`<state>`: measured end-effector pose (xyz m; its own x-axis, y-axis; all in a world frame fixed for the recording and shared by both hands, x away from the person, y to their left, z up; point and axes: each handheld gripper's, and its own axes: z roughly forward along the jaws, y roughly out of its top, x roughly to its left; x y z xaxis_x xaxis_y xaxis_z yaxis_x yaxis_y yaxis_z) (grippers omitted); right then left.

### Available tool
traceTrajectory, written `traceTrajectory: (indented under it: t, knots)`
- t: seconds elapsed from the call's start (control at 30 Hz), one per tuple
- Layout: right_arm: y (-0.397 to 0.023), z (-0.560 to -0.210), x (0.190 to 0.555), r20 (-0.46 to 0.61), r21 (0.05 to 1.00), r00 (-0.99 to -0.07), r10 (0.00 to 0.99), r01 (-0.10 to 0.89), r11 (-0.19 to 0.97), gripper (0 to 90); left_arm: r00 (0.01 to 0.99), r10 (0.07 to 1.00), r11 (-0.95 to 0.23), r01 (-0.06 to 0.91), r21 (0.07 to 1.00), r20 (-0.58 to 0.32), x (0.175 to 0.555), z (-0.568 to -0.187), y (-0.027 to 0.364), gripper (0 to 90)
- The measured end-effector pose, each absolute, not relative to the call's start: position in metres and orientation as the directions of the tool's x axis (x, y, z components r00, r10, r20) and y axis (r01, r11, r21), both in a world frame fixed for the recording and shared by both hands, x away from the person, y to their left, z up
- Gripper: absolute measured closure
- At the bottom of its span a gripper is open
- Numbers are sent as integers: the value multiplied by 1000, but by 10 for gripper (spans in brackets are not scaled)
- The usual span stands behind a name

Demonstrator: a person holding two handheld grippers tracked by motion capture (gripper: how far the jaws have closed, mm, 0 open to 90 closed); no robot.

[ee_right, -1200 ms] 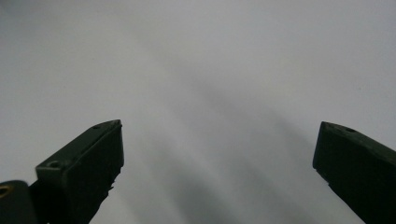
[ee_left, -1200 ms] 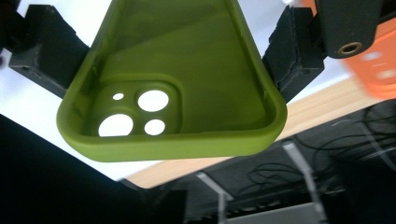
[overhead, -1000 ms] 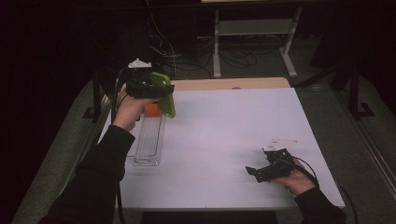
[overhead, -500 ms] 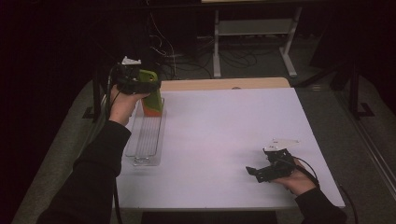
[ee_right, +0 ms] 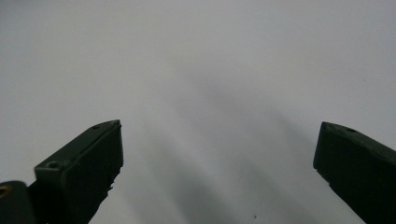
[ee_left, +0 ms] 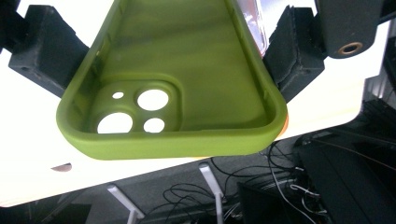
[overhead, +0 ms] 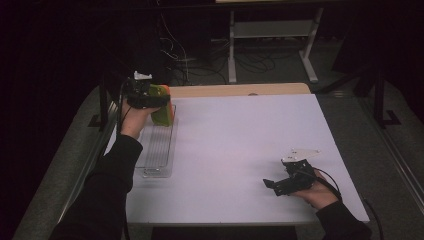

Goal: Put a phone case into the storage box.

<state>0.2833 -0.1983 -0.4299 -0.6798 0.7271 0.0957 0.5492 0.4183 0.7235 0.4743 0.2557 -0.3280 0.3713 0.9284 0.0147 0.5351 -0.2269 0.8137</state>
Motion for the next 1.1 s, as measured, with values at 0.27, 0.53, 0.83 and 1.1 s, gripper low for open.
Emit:
traceTrajectory:
  t: [0.27,0.53,0.83,1.1]
  knots:
    - [-198,-429,283,100,722,-678,729,554,415,7,347,937,-230,544,807,33,477,-343,256,144]
    - [-198,-429,283,99,723,-681,726,550,417,7,318,947,-220,546,808,43,480,-354,259,141]
    - [-198,-429,283,102,719,-682,724,553,420,7,309,950,-220,551,805,48,481,-364,259,137]
    - [-197,-429,282,108,716,-680,725,559,418,7,301,953,-207,549,809,40,481,-366,258,103]
